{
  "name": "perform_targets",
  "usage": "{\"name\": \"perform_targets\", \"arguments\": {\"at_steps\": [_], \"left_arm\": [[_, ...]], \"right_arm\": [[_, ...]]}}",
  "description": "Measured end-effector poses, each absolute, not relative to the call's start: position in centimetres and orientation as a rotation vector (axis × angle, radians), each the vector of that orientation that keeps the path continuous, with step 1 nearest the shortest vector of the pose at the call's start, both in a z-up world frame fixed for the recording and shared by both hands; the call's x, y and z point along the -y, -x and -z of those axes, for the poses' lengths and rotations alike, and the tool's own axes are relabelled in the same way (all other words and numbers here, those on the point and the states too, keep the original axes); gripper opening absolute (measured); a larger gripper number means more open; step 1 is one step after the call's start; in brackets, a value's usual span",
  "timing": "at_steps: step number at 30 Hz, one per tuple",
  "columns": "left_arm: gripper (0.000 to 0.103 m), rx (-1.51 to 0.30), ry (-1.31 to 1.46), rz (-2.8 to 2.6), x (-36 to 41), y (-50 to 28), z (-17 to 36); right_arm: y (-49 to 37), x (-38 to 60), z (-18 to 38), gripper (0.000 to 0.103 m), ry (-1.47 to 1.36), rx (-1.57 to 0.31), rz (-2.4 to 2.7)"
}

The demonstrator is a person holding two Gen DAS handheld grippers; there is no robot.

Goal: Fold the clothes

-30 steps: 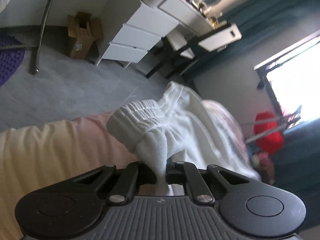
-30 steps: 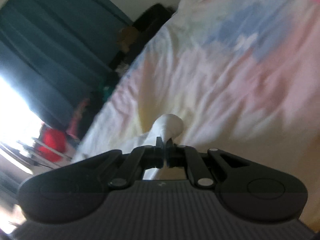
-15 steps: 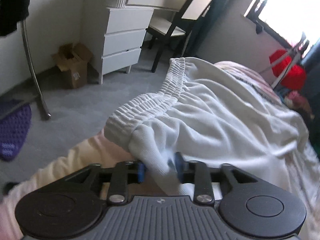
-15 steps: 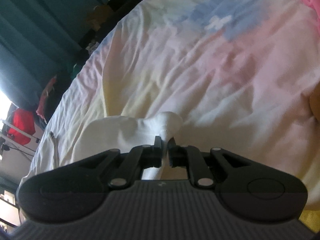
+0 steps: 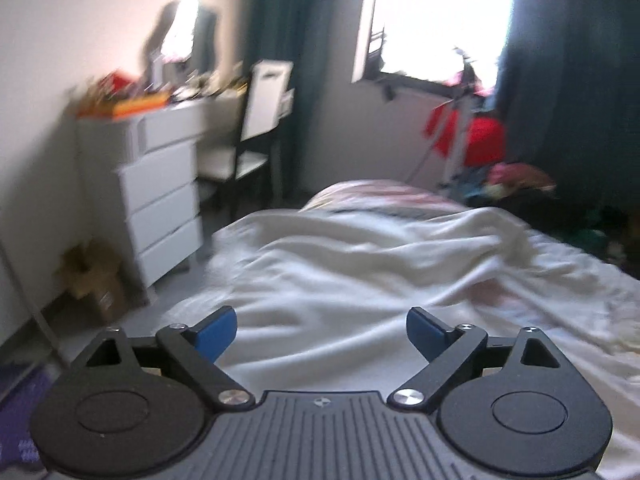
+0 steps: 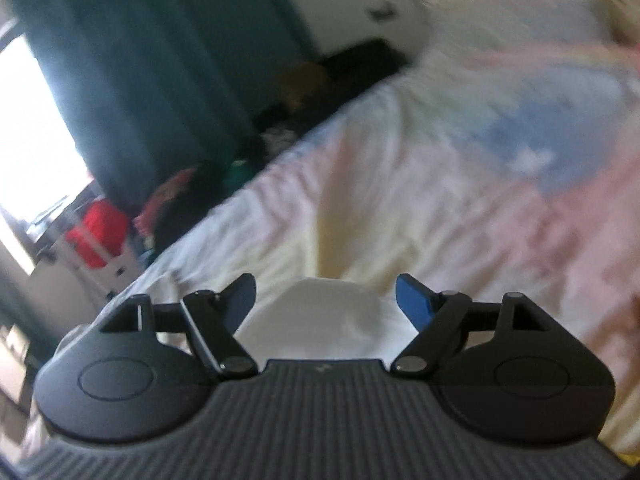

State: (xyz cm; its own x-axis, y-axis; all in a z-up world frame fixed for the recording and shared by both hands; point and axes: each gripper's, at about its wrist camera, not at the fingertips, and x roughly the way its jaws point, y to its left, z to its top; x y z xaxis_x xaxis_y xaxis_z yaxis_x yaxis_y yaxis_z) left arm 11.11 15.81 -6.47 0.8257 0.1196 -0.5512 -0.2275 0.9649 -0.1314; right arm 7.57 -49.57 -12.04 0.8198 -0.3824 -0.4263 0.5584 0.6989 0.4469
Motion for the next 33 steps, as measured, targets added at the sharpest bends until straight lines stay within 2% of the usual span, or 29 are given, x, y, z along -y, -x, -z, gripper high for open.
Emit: {"name": "perform_targets", "arguments": {"at_steps": [8,21,27,33], "left_arm": [[0.095,-0.448,0.064,-0.033,-6.4,-10.9,4.2],[0.095,-0.403,0.005,0.129,3.5,-12.7,6.0],[0.097,-0.352,-0.046,0.159,4.9,-13.3,7.0],[0.097,-0.334,-0.050,0.174,4.6,-15.6,10.6]], "right_arm": [[-8.2,44.3,9.4,0.079,-0.408,-0.275,0.283],[-8.7,39.5,9.9,0.079,-0.308,-0.239,0.171],[-8.9,38.2,10.3,0.079,-0.301,-0.224,0.131],[-11.5,36.6,12.6,0.080,-0.359,-0.303,0.023]]}}
